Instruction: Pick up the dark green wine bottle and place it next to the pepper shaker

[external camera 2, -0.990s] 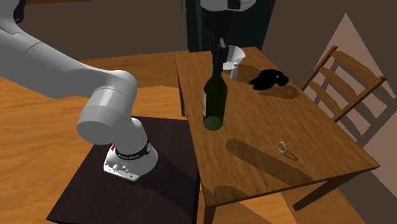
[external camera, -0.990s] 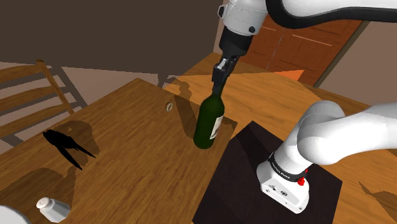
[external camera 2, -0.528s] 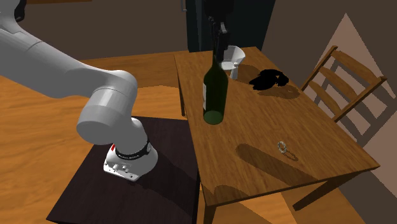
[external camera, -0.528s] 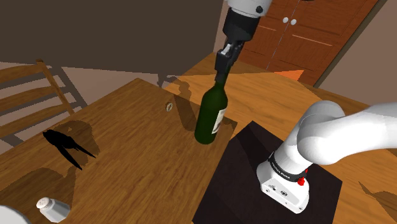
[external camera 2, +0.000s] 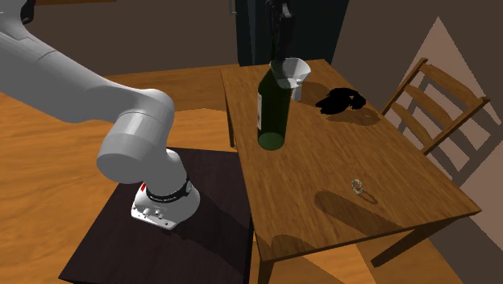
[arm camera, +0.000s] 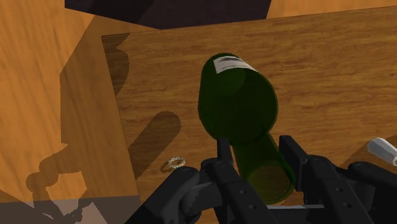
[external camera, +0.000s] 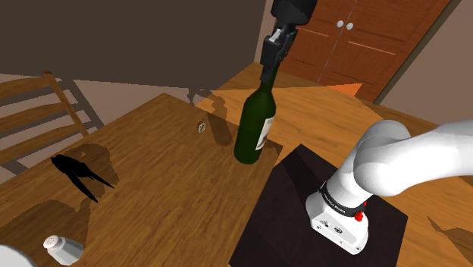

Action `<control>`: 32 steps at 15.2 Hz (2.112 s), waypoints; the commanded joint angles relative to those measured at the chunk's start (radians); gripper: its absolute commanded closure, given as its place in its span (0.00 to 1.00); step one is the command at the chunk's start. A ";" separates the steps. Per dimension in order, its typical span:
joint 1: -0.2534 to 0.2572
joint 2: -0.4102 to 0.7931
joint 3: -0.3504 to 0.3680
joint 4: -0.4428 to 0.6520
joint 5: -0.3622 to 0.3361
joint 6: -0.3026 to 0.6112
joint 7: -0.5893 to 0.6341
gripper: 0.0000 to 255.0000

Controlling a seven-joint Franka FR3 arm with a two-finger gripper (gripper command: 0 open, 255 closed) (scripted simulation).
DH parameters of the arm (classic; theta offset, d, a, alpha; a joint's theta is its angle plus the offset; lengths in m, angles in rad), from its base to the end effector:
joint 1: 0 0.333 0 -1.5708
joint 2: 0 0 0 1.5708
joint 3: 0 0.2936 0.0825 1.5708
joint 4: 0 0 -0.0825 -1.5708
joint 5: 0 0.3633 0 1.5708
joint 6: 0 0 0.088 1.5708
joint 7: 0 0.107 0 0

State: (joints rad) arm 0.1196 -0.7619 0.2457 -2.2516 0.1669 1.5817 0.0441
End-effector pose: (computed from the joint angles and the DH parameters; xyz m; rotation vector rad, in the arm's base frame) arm 0.2812 0.1539 0.6054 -3.1005 -0.4148 -0.1174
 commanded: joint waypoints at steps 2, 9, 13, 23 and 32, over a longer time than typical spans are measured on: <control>-0.002 0.013 -0.003 0.051 -0.004 -0.038 0.004 1.00; -0.009 0.052 -0.010 0.174 -0.014 -0.121 0.009 1.00; -0.013 0.079 -0.013 0.248 -0.020 -0.170 0.013 1.00; -0.023 0.159 -0.015 0.452 -0.033 -0.294 0.025 1.00; -0.031 0.251 -0.011 0.665 -0.044 -0.415 0.041 1.00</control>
State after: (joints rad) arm 0.0893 -0.5238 0.2340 -1.6143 0.1243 1.1816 0.0830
